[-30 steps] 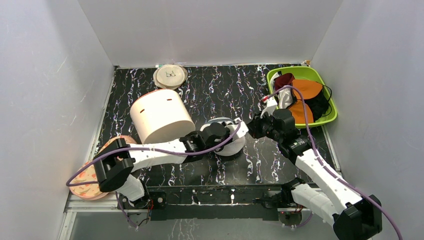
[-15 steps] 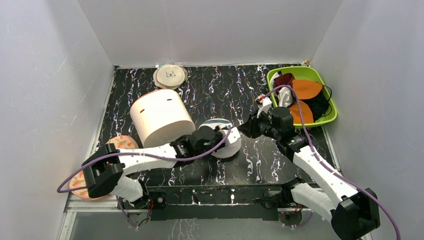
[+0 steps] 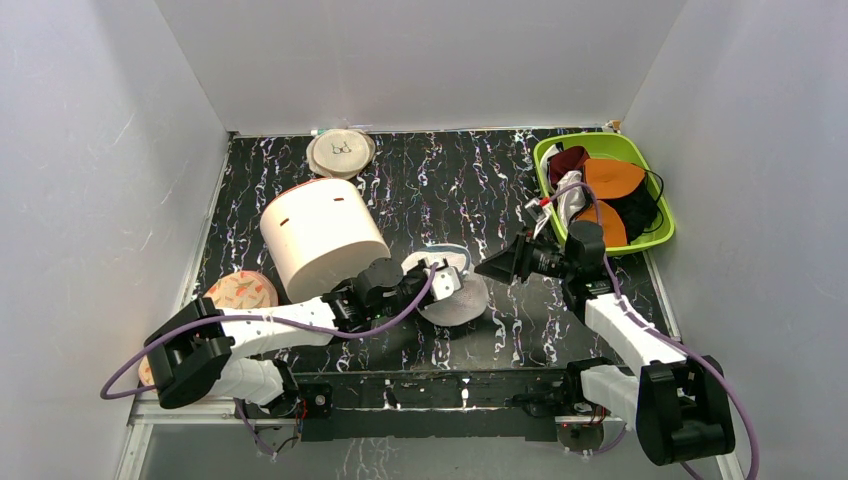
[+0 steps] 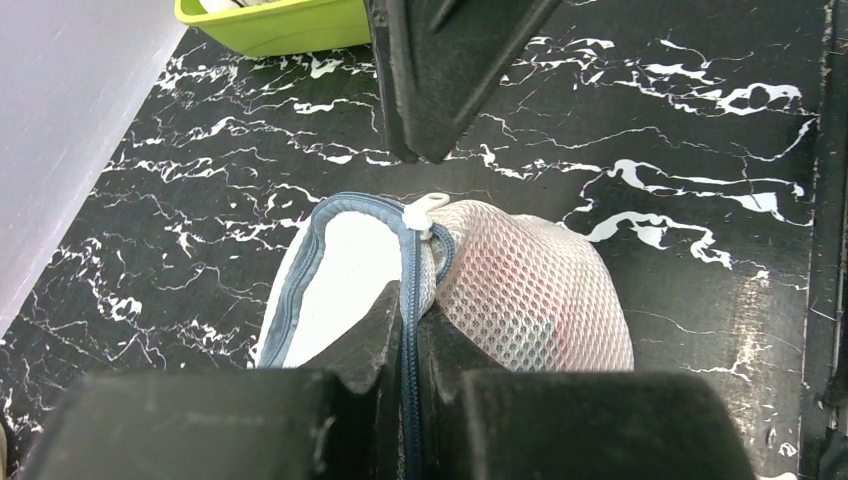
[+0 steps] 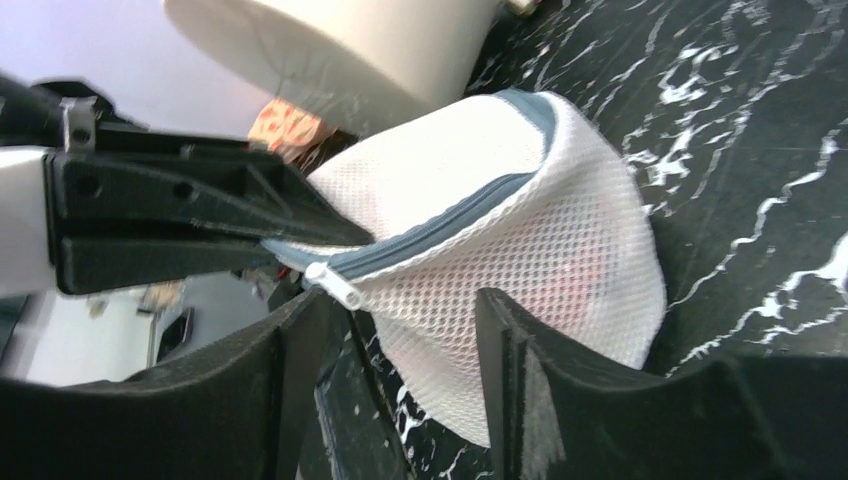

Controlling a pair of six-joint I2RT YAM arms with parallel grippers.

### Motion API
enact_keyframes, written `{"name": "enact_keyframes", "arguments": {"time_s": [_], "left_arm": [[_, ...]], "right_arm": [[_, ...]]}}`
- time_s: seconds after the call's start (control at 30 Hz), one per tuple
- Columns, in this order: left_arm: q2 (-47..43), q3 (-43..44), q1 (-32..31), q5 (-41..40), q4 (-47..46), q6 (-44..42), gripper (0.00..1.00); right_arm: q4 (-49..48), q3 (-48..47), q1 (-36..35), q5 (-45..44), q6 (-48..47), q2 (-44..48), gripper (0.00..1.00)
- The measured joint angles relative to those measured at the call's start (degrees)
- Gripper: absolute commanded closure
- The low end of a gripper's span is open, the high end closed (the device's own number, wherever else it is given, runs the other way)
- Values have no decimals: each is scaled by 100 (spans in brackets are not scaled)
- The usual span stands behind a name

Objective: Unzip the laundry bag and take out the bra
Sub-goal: Unzip the laundry bag at the center of the board.

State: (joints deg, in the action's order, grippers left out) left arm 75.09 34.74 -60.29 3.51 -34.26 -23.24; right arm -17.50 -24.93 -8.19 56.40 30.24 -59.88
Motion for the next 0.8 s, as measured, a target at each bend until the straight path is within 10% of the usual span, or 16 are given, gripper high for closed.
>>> {"name": "enact_keyframes", "arguments": {"time_s": [0.6,0.8], "left_arm": [[-57,0,2,468,28,-81,100],[-57,0,2,492,52,-101,100]], "right_arm": [[-219,28,-323,697,28,-114,78],[-216,28,-356,699,33,-68,62]]}}
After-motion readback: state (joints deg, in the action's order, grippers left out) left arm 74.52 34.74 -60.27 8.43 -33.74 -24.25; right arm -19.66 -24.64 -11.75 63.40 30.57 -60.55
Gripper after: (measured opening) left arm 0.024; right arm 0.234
